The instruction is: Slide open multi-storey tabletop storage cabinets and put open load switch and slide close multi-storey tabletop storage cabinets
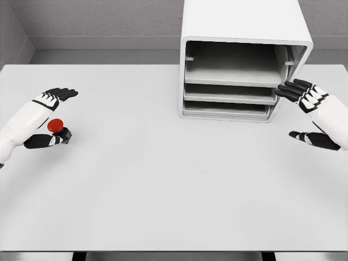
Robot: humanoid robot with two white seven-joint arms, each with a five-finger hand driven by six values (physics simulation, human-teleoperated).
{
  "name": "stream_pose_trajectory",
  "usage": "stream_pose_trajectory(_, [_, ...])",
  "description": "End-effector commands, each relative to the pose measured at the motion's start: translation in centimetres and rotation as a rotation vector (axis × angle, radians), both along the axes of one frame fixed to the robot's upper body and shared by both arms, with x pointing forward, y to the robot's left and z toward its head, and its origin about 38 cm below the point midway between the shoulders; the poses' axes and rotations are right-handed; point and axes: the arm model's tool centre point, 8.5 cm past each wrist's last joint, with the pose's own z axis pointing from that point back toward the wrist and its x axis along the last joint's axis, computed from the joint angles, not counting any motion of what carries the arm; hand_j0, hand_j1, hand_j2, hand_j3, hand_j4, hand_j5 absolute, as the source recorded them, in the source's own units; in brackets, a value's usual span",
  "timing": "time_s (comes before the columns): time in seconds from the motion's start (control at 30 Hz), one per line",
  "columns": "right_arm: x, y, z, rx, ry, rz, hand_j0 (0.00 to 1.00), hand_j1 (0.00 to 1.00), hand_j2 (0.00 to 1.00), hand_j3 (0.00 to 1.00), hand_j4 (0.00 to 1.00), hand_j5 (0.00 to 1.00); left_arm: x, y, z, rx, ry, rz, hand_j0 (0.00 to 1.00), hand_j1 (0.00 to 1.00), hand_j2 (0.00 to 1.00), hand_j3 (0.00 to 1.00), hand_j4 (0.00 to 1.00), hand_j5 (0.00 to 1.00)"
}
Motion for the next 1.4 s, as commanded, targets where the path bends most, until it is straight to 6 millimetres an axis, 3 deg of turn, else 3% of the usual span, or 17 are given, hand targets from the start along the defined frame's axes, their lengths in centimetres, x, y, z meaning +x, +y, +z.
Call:
stream_pose_trajectory(0.0, [-0.2,0.5,-0.4,0.011,0.010,0.014,1.00,1.00,1.00,1.00,1.00,1.00,0.0,0.1,0.0,-0.004,0.001,0.002,1.00,1.00,1.00,1.00,1.00,1.00])
stream_pose_trajectory(0.13, [0.0,0.6,-0.3,0.001,0.009,0.019,1.00,1.00,1.00,1.00,1.00,1.00,0.5,1.3,0.7,0.110,-0.024,0.042,1.00,1.00,1.00,1.00,1.00,1.00])
stream_pose_trajectory(0.3, [0.5,2.5,-1.0,0.000,-0.030,0.036,1.00,1.00,1.00,1.00,1.00,1.00,0.7,2.3,1.9,0.216,-0.004,0.034,1.00,1.00,1.00,1.00,1.00,1.00])
stream_pose_trajectory(0.43, [1.3,4.2,-1.1,-0.005,-0.026,0.068,0.80,0.80,0.80,0.80,0.80,0.80,0.6,3.6,3.0,0.283,0.017,0.028,1.00,1.00,1.00,1.00,1.00,1.00])
stream_pose_trajectory(0.67, [2.2,6.6,-1.3,-0.033,-0.007,0.126,0.71,0.71,0.71,0.71,0.71,0.71,0.6,4.2,2.8,0.375,0.139,0.003,1.00,1.00,1.00,1.00,1.00,1.00])
stream_pose_trajectory(0.9, [4.3,8.2,-1.2,-0.020,-0.011,0.147,0.72,0.72,0.72,0.72,0.72,0.72,0.4,3.6,2.2,0.330,0.206,-0.049,1.00,1.00,1.00,1.00,1.00,1.00])
stream_pose_trajectory(1.1, [6.5,8.3,-1.4,-0.014,0.004,0.124,0.72,0.72,0.72,0.72,0.72,0.72,3.3,3.5,3.6,0.243,0.147,-0.010,1.00,1.00,1.00,1.00,1.00,1.00])
stream_pose_trajectory(1.37, [9.4,8.6,-1.8,0.007,0.020,0.092,0.72,0.72,0.72,0.72,0.72,0.72,2.7,3.3,2.2,0.242,0.180,-0.017,1.00,1.00,1.00,1.00,1.00,1.00])
